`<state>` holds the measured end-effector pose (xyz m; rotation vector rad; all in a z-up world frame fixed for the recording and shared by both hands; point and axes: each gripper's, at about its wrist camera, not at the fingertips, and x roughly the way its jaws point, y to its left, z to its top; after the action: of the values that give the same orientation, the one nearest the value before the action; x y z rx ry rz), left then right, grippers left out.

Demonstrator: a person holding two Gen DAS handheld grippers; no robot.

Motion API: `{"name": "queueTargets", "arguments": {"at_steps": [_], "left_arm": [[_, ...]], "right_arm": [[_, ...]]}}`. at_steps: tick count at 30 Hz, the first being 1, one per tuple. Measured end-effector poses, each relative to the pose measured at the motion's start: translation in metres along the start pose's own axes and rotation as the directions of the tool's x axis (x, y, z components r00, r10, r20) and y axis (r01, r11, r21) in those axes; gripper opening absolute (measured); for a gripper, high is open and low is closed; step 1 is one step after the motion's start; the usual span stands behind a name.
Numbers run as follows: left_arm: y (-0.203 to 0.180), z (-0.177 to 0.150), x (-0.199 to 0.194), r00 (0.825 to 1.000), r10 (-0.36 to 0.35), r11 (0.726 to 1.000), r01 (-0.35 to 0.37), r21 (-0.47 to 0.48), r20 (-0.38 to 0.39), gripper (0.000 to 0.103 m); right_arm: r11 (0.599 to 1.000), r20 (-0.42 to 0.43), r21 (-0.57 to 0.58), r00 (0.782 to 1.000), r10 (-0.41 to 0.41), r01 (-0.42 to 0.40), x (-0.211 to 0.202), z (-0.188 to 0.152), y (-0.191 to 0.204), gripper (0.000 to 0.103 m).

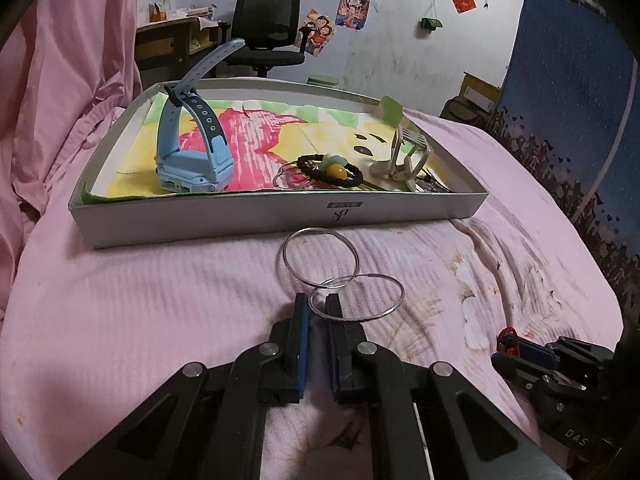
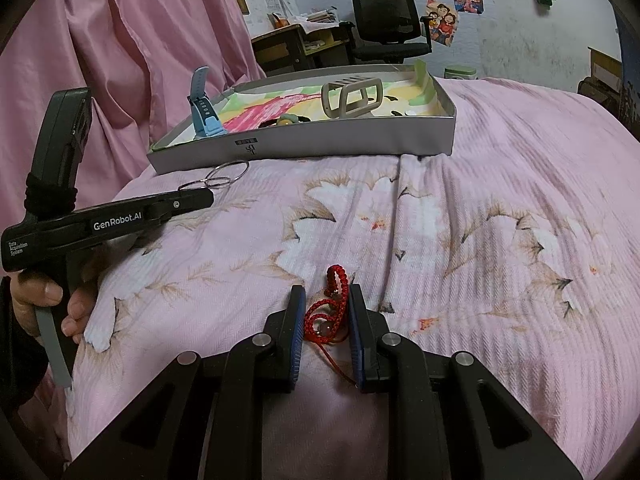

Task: Organize jewelry
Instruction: 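Grasp a silver bangle with the left tool while the right tool holds the red bracelet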

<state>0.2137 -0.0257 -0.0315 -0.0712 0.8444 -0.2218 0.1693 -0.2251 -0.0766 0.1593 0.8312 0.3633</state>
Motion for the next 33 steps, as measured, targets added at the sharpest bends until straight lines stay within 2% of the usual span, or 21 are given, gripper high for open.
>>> {"name": "queueTargets", "arguments": {"at_steps": [9, 18, 20, 22, 25, 33], "left_arm": [[0.004, -0.001, -0.004, 0.999, -0.040, 0.999, 0.040, -0.019, 0.018, 0.008], [-0.007, -0.005, -0.012, 0.999, 0.002, 0.999, -0.004, 0.035, 0.045, 0.009], [-0.010, -0.007, -0.015, 0.998, 0.005, 0.999, -0.008, 0.051, 0.055, 0.013], [-0.011, -0.007, -0.018, 0.998, 0.008, 0.998, -0.012, 0.061, 0.065, 0.024], [-0.013, -0.007, -0.022, 0.996, 0.009, 0.997, -0.015, 0.073, 0.085, 0.034], [-0.023, -0.005, -0.019, 0.996, 0.039, 0.989, -0.050, 0.136, 0.082, 0.035]], "right_arm": [[1.000, 0.000, 0.000, 1.000, 0.000, 0.000, 0.000, 0.000, 0.000, 0.018], [1.000, 0.003, 0.000, 1.000, -0.001, 0.001, 0.000, 0.000, 0.000, 0.018], [1.000, 0.005, -0.001, 1.000, -0.001, 0.001, 0.000, 0.000, 0.000, 0.018], [1.000, 0.011, -0.001, 1.000, -0.001, 0.001, -0.001, 0.000, 0.001, 0.018], [1.000, 0.023, 0.004, 1.000, 0.007, -0.007, -0.001, 0.003, 0.000, 0.018], [0.999, 0.059, 0.027, 0.998, 0.029, -0.030, 0.002, 0.017, -0.005, 0.018]]}}
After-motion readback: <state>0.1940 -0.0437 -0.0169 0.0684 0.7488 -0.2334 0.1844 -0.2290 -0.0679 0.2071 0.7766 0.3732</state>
